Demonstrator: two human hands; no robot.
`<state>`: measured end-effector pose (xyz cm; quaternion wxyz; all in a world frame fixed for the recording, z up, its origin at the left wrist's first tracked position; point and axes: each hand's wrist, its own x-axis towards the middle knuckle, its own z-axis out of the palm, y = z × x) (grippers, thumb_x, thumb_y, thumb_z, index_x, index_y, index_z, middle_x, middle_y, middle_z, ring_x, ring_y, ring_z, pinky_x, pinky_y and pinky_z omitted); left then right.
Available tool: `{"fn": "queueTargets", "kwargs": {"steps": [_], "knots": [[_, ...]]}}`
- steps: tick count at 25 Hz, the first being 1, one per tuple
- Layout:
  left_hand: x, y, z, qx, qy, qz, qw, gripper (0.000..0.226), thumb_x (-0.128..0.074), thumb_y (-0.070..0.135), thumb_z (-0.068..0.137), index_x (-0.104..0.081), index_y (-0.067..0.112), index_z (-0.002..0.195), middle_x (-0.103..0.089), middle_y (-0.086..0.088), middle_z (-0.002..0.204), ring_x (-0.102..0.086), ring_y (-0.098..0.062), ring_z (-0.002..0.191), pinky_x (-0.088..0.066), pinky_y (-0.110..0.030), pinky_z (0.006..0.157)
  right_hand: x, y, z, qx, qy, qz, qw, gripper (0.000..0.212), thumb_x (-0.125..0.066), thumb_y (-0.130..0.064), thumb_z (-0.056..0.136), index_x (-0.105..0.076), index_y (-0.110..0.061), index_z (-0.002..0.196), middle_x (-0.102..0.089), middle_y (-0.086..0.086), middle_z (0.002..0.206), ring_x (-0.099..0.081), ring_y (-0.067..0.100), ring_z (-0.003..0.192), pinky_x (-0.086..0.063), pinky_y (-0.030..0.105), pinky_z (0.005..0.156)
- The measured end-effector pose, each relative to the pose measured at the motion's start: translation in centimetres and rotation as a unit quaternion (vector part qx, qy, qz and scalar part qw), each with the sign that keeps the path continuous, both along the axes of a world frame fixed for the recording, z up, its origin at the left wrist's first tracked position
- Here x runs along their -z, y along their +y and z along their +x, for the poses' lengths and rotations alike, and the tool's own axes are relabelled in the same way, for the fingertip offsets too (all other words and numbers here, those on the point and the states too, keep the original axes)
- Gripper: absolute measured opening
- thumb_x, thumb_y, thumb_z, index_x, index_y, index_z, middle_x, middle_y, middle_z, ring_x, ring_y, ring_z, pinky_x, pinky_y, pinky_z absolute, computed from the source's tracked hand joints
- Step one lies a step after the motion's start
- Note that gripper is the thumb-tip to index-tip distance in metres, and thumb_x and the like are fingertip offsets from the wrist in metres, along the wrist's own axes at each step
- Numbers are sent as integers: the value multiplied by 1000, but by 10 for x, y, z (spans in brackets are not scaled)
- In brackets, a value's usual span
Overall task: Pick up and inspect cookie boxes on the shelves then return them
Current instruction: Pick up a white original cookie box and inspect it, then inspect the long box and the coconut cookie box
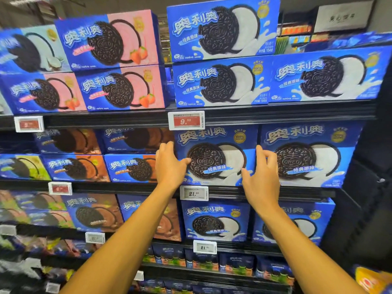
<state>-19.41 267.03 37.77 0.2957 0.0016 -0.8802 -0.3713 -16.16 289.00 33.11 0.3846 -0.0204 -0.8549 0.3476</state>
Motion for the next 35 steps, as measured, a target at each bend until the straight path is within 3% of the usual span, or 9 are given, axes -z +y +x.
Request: {"fn": "queueTargets", "kwargs": {"steps": [7, 12, 15, 19, 22, 26, 32, 35], "knots": [[4, -2, 1, 35, -19, 57, 998, 66, -76, 31, 85, -46, 3, 137, -50, -12, 129, -48, -33, 120, -43, -47, 100, -9, 12, 9, -46, -6, -33, 998, 73, -73, -21, 89, -34, -26, 151, -48, -1, 129, -58, 22, 108, -54, 46, 77], [-1, -3, 25, 91, -12, 148, 985, 70, -72, 30, 89, -39, 10, 147, -44, -6, 143, -48, -25, 122, -40, -41, 106, -22, 21, 16, -99, -13, -102, 990, 58, -70, -30, 91, -45, -28, 143, -53, -10, 112, -57, 14, 93, -53, 42, 81], [0, -1, 44, 100, 36, 136, 985, 56, -69, 26, 90, -47, 14, 140, -48, -1, 137, -46, -19, 127, -38, -36, 107, -31, 27, 22, -138, -6, -110, 984, 49, -67, -29, 94, -49, -29, 139, -55, -13, 109, -60, 11, 95, -51, 33, 76], [-10, 5, 64, 139, 56, 150, 977, 31, -65, 23, 93, -53, 28, 122, -54, 14, 117, -53, -9, 108, -38, -10, 85, -54, 36, 32, -189, 28, -119, 974, 34, -66, -21, 94, -57, -27, 126, -62, -11, 106, -58, -3, 91, -43, 12, 75], [-23, 6, 70, 159, 58, 179, 969, 21, -63, 18, 95, -59, 26, 114, -62, 9, 114, -59, -9, 103, -40, -13, 85, -68, 43, 41, -212, 30, -117, 970, 25, -65, -21, 95, -59, -30, 117, -66, -9, 103, -59, -3, 90, -44, 8, 73], [-39, 6, 73, 190, 50, 226, 954, 16, -61, 14, 95, -65, 28, 102, -69, 11, 103, -62, 10, 86, -44, -10, 78, -86, 50, 51, -234, 43, -116, 964, 21, -64, -23, 96, -60, -43, 103, -68, -15, 99, -62, 0, 90, -46, 9, 74], [-68, -8, 81, 223, 30, 299, 927, 18, -60, 9, 93, -71, 22, 99, -76, 4, 93, -69, -5, 83, -50, -26, 78, -116, 35, 55, -318, 36, -131, 938, 17, -63, -23, 97, -71, -38, 93, -74, -13, 94, -69, 9, 91, -54, 29, 82], [-89, -31, 86, 218, 54, 303, 926, 20, -57, 7, 94, -72, 21, 96, -77, 2, 90, -69, -10, 82, -50, -29, 79, -139, 4, 55, -384, 29, -135, 913, 21, -61, -22, 97, -73, -37, 89, -76, -7, 88, -70, 4, 81, -52, 20, 73]]}}
